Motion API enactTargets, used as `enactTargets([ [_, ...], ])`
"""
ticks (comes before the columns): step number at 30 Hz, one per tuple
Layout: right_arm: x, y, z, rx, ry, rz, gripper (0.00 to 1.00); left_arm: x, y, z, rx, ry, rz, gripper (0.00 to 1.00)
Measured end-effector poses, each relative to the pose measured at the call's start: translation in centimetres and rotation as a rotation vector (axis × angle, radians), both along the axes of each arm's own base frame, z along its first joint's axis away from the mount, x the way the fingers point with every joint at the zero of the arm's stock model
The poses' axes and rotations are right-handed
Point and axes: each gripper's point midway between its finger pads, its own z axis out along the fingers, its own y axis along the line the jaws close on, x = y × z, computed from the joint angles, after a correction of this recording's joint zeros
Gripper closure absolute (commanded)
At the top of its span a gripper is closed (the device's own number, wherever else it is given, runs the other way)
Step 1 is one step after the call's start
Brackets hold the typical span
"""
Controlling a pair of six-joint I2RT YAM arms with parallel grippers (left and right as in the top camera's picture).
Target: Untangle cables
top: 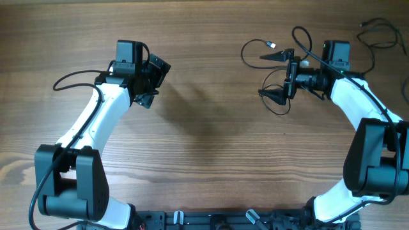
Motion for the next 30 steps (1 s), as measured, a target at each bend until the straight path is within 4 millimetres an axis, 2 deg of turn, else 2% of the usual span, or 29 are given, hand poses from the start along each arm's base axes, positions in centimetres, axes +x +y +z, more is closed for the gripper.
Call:
enactTargets([
  [3, 2.5, -0.1, 2.2, 0.052, -0.075, -0.045, 0.0, 0.0, 0.0, 0.0, 0.0, 0.002, 0.0, 0.0],
  [5, 5.2, -0.3, 6.6, 0.099, -0.262, -0.082, 0.0, 0.0, 0.0, 0.0, 0.001, 0.0, 0.0, 0.0],
  [6, 6.1, -0.6, 8.5, 0.112, -0.305, -0.115, 0.0, 0.0, 0.0, 0.0, 0.001, 0.002, 0.0, 0.0],
  [7, 7.2, -1.0, 9.4, 0.121, -0.27, -0.165, 0.0, 0.0, 0.0, 0.0, 0.0, 0.002, 0.0, 0.0],
  [8, 8.3, -1.8, 9.4, 0.12, -0.189, -0.241, 0.0, -0.1, 0.0, 0.0, 0.0, 0.003, 0.0, 0.0],
  [10, 10.1, -3.4, 9.5, 0.097, -0.152, -0.358, 0.0, 0.0, 0.0, 0.0, 0.0, 0.002, 0.0, 0.0],
  [13, 13.5, -8.8, 10.2, 0.002, -0.175, -0.624, 0.01, 0.0, 0.0, 0.0, 0.0, 0.002, 0.0, 0.0],
  [14, 14.3, -10.8, 10.2, -0.03, -0.141, -0.712, 0.0, 0.0, 0.0, 0.0, 0.0, 0.002, 0.0, 0.0],
  [16, 15.2, -13.2, 10.8, -0.065, -0.131, -0.822, 0.01, 0.0, 0.0, 0.0, 0.0, 0.002, 0.0, 0.0],
  [18, 15.8, -14.1, 12.0, -0.105, -0.192, -0.858, 0.03, 0.0, 0.0, 0.0, 0.0, 0.002, 0.0, 0.0],
  [20, 15.6, -14.0, 11.7, -0.236, -0.283, -0.791, 0.09, 0.0, 0.0, 0.0, 0.0, 0.002, 0.0, 0.0],
  [21, 14.4, -13.7, 9.2, -0.381, -0.274, -0.697, 0.09, 0.0, 0.0, 0.0, 0.0, 0.002, 0.0, 0.0],
  [22, 13.4, -13.5, 7.7, -0.451, -0.246, -0.638, 0.09, -0.1, 0.0, 0.0, 0.0, 0.003, 0.0, 0.0],
  [24, 10.3, -13.5, 3.8, -0.639, -0.182, -0.482, 0.04, 0.0, 0.0, 0.0, 0.0, -0.002, 0.0, 0.0],
  [25, 9.0, -13.6, 2.5, -0.733, -0.206, -0.385, 0.01, 0.0, 0.0, 0.0, 0.0, 0.0, 0.0, 0.0],
  [26, 8.0, -13.6, 1.9, -0.787, -0.221, -0.311, 0.0, -0.1, 0.0, 0.0, 0.0, 0.003, 0.0, 0.0],
  [30, 1.5, -12.8, -0.6, -0.997, -0.27, 0.118, 0.03, 0.0, 0.0, 0.0, 0.0, 0.0, 0.0, 0.0],
])
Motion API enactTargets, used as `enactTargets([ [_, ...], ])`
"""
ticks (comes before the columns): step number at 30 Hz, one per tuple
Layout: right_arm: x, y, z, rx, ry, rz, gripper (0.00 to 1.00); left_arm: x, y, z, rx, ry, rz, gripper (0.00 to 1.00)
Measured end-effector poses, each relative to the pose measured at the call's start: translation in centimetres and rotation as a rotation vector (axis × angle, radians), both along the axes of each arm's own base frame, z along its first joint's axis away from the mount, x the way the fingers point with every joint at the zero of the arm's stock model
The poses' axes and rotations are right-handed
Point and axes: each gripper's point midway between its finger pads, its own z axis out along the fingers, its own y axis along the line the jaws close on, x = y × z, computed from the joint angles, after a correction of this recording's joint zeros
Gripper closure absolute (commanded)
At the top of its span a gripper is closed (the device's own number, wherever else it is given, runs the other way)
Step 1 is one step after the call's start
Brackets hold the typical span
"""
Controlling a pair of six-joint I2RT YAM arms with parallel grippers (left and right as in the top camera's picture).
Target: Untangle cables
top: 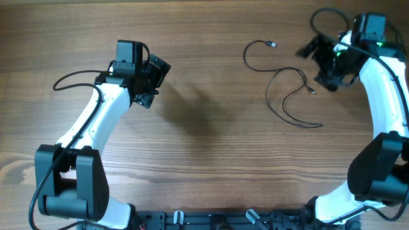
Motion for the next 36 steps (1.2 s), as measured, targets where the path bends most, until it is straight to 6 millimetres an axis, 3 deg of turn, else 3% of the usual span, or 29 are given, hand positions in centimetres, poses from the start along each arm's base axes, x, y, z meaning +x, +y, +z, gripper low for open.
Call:
enactTargets([
  [3, -2.5, 1.6, -1.9, -0.18, 0.062, 0.238, 0.01, 0.0, 0.0, 0.0, 0.0, 0.002, 0.0, 0.0],
  [5, -3.6, 3.9, -3.1, -0.268, 0.067, 0.428, 0.17, 0.0, 0.0, 0.0, 0.0, 0.002, 0.0, 0.0],
  [6, -4.0, 5.2, -3.7, -0.323, 0.06, 0.523, 0.19, 0.0, 0.0, 0.0, 0.0, 0.002, 0.0, 0.0],
  [8, -4.2, 6.2, -4.0, -0.398, 0.049, 0.626, 0.15, 0.0, 0.0, 0.0, 0.0, 0.002, 0.0, 0.0],
  [11, -4.3, 5.1, -4.6, -0.509, 0.066, 0.677, 0.12, 0.0, 0.0, 0.0, 0.0, 0.002, 0.0, 0.0],
  [14, -6.5, 3.3, -6.9, -0.582, 0.162, 0.7, 0.19, 0.0, 0.0, 0.0, 0.0, 0.002, 0.0, 0.0],
  [15, -7.2, 3.2, -7.5, -0.579, 0.185, 0.71, 0.24, -0.1, 0.0, 0.0, 0.0, 0.003, 0.0, 0.0],
  [16, -8.2, 3.2, -8.4, -0.563, 0.213, 0.725, 0.36, 0.0, 0.0, 0.0, 0.0, 0.002, 0.0, 0.0],
  [18, -9.2, 3.3, -9.3, -0.544, 0.235, 0.745, 0.39, 0.0, 0.0, 0.0, 0.0, 0.002, 0.0, 0.0],
  [20, -10.2, 3.3, -10.4, -0.532, 0.258, 0.752, 0.49, 0.0, 0.0, 0.0, 0.0, 0.002, 0.0, 0.0],
  [21, -10.4, 3.3, -10.8, -0.532, 0.259, 0.754, 0.95, 0.0, 0.0, 0.0, 0.0, 0.002, 0.0, 0.0],
  [22, -11.5, 3.2, -11.8, -0.522, 0.287, 0.761, 0.95, 0.0, 0.0, 0.0, 0.0, 0.002, 0.0, 0.0],
  [24, -11.7, 3.5, -12.2, -0.503, 0.28, 0.746, 0.96, 0.0, 0.0, 0.0, 0.0, 0.002, 0.0, 0.0],
  [27, -9.3, 6.4, -12.2, -0.369, 0.143, 0.691, 0.96, 0.0, 0.0, 0.0, 0.0, 0.002, 0.001, 0.0],
  [29, -6.3, 8.4, -11.0, -0.296, 0.013, 0.644, 0.96, 0.0, 0.0, 0.0, 0.0, 0.002, 0.0, 0.0],
  [30, -3.7, 8.9, -9.5, -0.283, -0.079, 0.613, 0.95, 0.0, 0.0, 0.0, 0.0, 0.002, 0.0, 0.0],
  [32, 1.6, 8.9, -6.5, -0.323, -0.278, 0.543, 0.95, -0.1, 0.0, 0.0, 0.0, 0.003, 0.0, 0.0],
  [34, 6.5, 7.3, -2.9, -0.423, -0.478, 0.445, 0.95, 0.0, 0.0, 0.0, 0.0, 0.001, 0.001, 0.0],
  [36, 9.5, 6.1, -0.2, -0.489, -0.617, 0.368, 0.95, 0.0, 0.0, 0.0, 0.0, 0.0, 0.0, 0.0],
])
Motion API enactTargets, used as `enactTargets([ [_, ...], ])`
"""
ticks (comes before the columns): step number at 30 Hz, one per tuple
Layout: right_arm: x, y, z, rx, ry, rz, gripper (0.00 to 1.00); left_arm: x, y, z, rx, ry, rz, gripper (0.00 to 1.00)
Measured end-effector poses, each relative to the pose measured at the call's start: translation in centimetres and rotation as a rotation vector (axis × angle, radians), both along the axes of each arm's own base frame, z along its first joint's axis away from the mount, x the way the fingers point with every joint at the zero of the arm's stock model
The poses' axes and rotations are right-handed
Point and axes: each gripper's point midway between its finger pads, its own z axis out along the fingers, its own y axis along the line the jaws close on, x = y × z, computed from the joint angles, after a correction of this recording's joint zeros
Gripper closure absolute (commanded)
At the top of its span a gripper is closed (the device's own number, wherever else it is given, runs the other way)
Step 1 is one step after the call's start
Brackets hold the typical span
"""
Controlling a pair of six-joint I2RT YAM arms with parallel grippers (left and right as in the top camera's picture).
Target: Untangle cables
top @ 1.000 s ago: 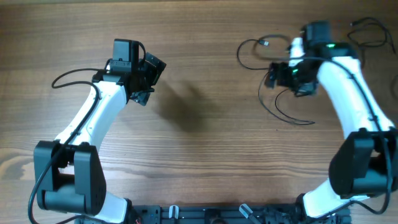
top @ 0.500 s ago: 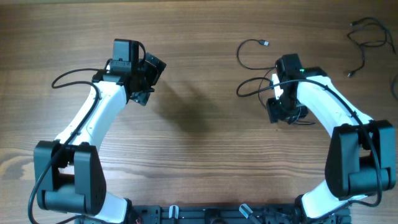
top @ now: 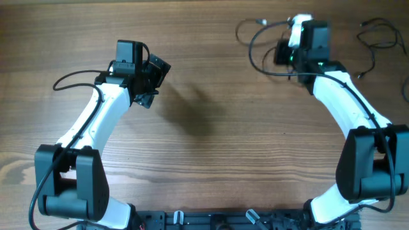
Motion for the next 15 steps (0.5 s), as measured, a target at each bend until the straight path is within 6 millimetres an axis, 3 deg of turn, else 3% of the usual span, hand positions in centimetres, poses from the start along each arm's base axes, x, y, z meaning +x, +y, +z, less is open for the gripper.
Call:
enactTargets([
  [2, 1.9, -0.2, 1.3, -0.004, -0.1, -0.021, 0.91, 0.0, 0.0, 0.0, 0.0, 0.002, 0.0, 0.0],
  [5, 2.7, -0.9, -1.2, -0.03, -0.078, -0.06, 0.96, 0.0, 0.0, 0.0, 0.0, 0.001, 0.001, 0.0],
  [7, 2.2, -2.0, -3.8, -0.072, -0.008, -0.105, 0.96, 0.0, 0.0, 0.0, 0.0, 0.002, 0.0, 0.0],
  [10, 1.5, -3.0, -4.0, -0.111, 0.026, -0.146, 0.96, 0.0, 0.0, 0.0, 0.0, 0.002, 0.0, 0.0],
  [12, 1.3, -3.5, -0.2, -0.125, -0.048, -0.167, 0.96, 0.0, 0.0, 0.0, 0.0, 0.002, 0.0, 0.0],
  [13, 1.2, -4.0, 3.2, -0.14, -0.122, -0.19, 0.96, 0.0, 0.0, 0.0, 0.0, 0.002, 0.0, 0.0],
  [15, -0.4, -5.7, 11.8, -0.159, -0.303, -0.278, 0.96, 0.0, 0.0, 0.0, 0.0, 0.002, 0.0, 0.0],
])
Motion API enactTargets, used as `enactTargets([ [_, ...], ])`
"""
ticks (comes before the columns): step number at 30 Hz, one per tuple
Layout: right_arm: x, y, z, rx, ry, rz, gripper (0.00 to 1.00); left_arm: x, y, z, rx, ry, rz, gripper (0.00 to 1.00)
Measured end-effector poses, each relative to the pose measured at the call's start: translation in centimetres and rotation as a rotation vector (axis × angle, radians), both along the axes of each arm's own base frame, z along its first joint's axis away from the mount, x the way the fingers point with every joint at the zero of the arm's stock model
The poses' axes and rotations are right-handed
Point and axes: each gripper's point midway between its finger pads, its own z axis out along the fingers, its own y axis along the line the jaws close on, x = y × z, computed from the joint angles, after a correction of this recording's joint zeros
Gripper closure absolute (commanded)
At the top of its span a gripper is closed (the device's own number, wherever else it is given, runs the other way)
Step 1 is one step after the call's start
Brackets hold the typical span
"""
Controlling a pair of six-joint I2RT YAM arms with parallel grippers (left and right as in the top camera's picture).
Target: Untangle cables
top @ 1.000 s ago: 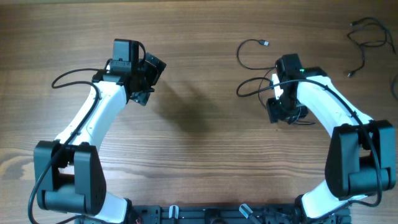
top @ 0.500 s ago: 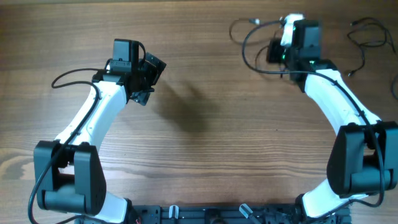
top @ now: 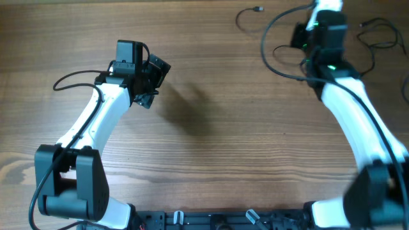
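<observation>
A thin black cable [top: 266,35] loops over the far right of the table, and its small connector end [top: 257,9] lies near the far edge. My right gripper [top: 305,29] is at the far edge with the loops running up to it. It appears shut on the cable, though the wrist hides most of its fingers. My left gripper [top: 153,82] hangs open over bare wood at the left centre, far from the cable and holding nothing.
A second tangle of black cable [top: 374,35] lies at the far right corner, beyond my right arm. My left arm's own supply lead [top: 64,82] curves over the table at the left. The table's far edge is close behind my right gripper.
My right gripper has moved farther back and a little to the right. The cable loops and the connector end have shifted toward the far edge with it. The left arm has not moved.
My right gripper stood open around the cable at the right centre. Then it was at the far right corner, with the cable lying spread on the table. Then it was at the far centre-right with the loops drawn up to it, and now at the far edge.
</observation>
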Motion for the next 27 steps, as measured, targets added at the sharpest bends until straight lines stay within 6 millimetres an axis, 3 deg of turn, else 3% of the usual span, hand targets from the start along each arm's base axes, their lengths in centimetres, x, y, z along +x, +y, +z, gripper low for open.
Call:
enactTargets([
  [2, -2.8, -1.2, 7.3, -0.007, -0.159, -0.051, 0.96, 0.0, 0.0, 0.0, 0.0, 0.0, 0.0, 0.0],
  [3, -4.1, -1.6, 9.8, -0.009, -0.214, -0.068, 0.96, 0.0, 0.0, 0.0, 0.0, -0.002, 0.0, 0.0],
  [5, -5.4, -1.9, 12.0, -0.006, -0.267, -0.082, 0.95, 0.0, 0.0, 0.0, 0.0, 0.0, 0.0, 0.0],
  [7, -5.1, -2.0, 11.6, -0.009, -0.261, -0.09, 0.96, 0.0, 0.0, 0.0, 0.0, 0.0, 0.0, 0.0],
  [9, -3.5, -1.9, 10.1, -0.01, -0.245, -0.094, 0.95, 0.0, 0.0, 0.0, 0.0, 0.0, 0.0, 0.0],
  [12, 0.9, -1.6, 7.1, 0.027, -0.292, -0.102, 0.95, 0.0, 0.0, 0.0, 0.0, 0.0, 0.0, 0.0],
  [15, 4.7, 0.3, 4.3, 0.066, -0.352, -0.014, 0.95, 0.0, 0.0, 0.0, 0.0, -0.002, 0.0, 0.0],
  [17, 5.6, 2.0, 4.0, 0.091, -0.383, 0.085, 0.95, 0.0, 0.0, 0.0, 0.0, -0.001, 0.0, 0.0],
  [19, 5.7, 2.2, 3.8, 0.093, -0.37, 0.094, 0.95, 0.0, 0.0, 0.0, 0.0, -0.001, 0.0, 0.0],
  [21, 5.8, 1.3, 1.8, 0.086, -0.304, 0.056, 0.96, 0.0, 0.0, 0.0, 0.0, -0.001, 0.0, 0.0],
  [22, 6.1, 0.5, -0.1, 0.08, -0.257, 0.032, 0.91, 0.0, 0.0, 0.0, 0.0, -0.001, 0.0, 0.0],
  [24, 6.5, -0.8, -4.5, 0.092, -0.149, -0.006, 0.52, 0.0, 0.0, 0.0, 0.0, 0.0, 0.0, 0.0],
  [25, 6.6, -1.4, -7.6, 0.104, -0.075, -0.028, 0.0, 0.0, 0.0, 0.0, 0.0, 0.0, 0.0, 0.0],
  [27, 5.9, -2.1, -13.0, 0.148, 0.069, -0.07, 0.0, 0.0, 0.0, 0.0, 0.0, 0.0, 0.0, 0.0],
])
